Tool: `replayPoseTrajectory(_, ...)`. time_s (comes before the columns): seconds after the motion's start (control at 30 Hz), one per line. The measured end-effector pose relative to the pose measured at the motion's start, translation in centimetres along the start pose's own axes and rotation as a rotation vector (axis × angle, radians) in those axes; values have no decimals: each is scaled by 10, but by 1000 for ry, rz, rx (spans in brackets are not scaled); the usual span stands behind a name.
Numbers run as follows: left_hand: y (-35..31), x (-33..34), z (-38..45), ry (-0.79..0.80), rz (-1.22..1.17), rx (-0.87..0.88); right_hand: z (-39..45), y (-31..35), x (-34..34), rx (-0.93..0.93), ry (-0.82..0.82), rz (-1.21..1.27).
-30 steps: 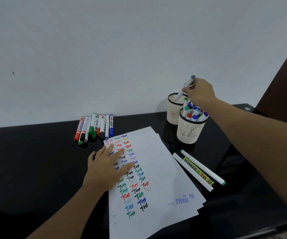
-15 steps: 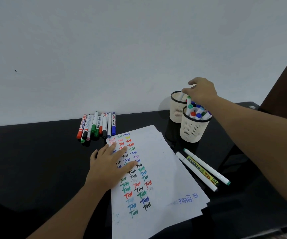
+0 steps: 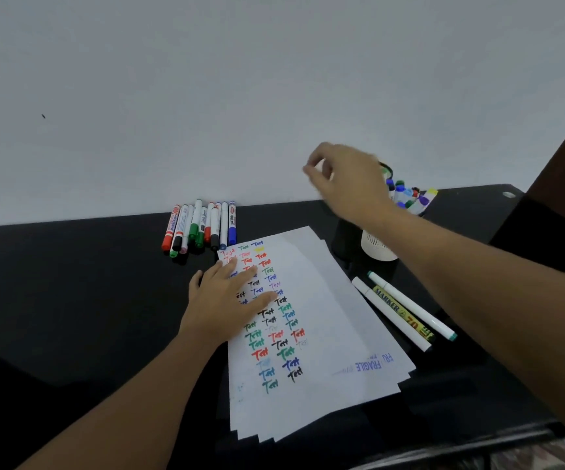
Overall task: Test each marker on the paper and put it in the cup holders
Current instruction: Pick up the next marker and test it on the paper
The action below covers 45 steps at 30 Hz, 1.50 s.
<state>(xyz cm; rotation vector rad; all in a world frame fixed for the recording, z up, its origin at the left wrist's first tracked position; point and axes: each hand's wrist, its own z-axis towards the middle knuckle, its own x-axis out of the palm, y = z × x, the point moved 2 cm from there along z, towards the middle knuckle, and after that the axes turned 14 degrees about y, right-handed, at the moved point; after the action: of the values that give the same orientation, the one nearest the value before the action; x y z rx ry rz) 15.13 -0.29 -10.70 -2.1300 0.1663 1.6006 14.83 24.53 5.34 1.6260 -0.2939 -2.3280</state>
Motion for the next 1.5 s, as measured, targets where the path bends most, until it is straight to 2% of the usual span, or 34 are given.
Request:
replayPoseTrajectory(0.07,-1,0,-2,-4,-19,4,-11,22,31,-96,202,-20)
replayPoseTrajectory(0.17,0,1,-2,-33,-60,16,-21,36,85,-132,468,-111)
replayPoseTrajectory(0.23,2,3,-1,-59,-80,28,-23,39,115,-119,560,-141)
replayPoseTrajectory(0.33,3,4,0,-96,-114,46,-13,40,142,-93,610,-135)
replayPoseTrajectory(0.5,5,6,3,-132,-125,63,16,41,160,-61,603,-209)
replayPoseTrajectory(0.67,7,8,5,-159,-111,76,29,52,171,-110,645,-389)
replayPoseTrajectory(0.83,7,8,5,-159,-117,83,32,50,171,-144,546,-443)
replayPoseTrajectory(1.07,7,7,5,-165,-123,85,33,47,166,-267,512,-577)
replayPoseTrajectory(1.2,8,8,4,-179,-124,92,32,46,160,-393,357,-671)
replayPoseTrajectory(1.33,9,9,5,-194,-136,88,24,44,148,-419,241,-540)
replayPoseTrajectory(1.5,9,7,5,-269,-172,106,-2,37,127,-323,301,-369)
